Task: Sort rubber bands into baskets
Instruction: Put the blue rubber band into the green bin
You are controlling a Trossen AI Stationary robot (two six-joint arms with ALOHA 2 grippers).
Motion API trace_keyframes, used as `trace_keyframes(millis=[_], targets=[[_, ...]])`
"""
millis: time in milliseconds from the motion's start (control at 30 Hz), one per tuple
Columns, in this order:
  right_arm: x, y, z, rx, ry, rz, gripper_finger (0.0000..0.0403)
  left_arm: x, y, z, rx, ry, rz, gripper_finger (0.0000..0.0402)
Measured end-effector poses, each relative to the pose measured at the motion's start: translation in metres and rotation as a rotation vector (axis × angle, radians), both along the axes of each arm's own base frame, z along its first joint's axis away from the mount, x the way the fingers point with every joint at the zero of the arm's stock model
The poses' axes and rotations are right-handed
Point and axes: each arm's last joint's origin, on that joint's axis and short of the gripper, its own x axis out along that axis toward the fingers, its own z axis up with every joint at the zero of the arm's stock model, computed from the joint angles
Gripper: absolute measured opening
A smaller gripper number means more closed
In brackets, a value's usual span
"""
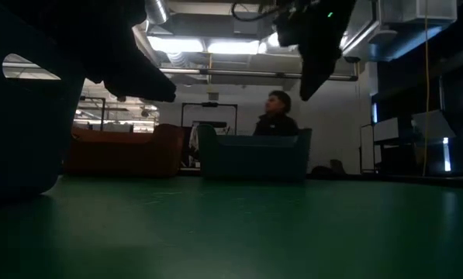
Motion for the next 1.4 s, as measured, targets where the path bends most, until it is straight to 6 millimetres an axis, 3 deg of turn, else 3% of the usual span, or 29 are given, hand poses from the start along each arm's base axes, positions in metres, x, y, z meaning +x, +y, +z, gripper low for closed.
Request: trace_keyframes(millis=[167, 333, 500, 700, 933, 1100, 1400], targets=[[-0.003, 0.062, -0.012, 0.065, 0.037, 0.123, 0.0227, 0.000, 0.000, 0.000, 0.006, 0.002, -0.003, 0.0170], [-0.018, 0.112, -0.032, 0.122, 0.100, 0.155, 0.0227, 0.000, 0.000, 0.000, 0.006, 0.002, -0.003, 0.0170], [-0.043, 0.151, -0.056, 0.195, 0.200, 0.133, 0.0227, 0.000, 0.000, 0.000, 0.004, 0.001, -0.002, 0.0170], [-0.076, 0.187, -0.079, 0.330, 0.345, -0.027, 0.0227, 0.000, 0.000, 0.000, -0.007, -0.002, 0.004, 0.0170], [-0.110, 0.221, -0.090, 0.438, 0.471, -0.304, 0.0227, 0.000, 0.000, 0.000, -0.008, -0.002, 0.004, 0.0170], [-0.124, 0.238, -0.100, 0.492, 0.464, -0.454, 0.0227, 0.000, 0.000, 0.000, -0.009, -0.002, 0.005, 0.0170], [-0.133, 0.238, -0.121, 0.524, 0.464, -0.562, 0.0217, 0.000, 0.000, 0.000, -0.009, -0.002, 0.005, 0.0170]])
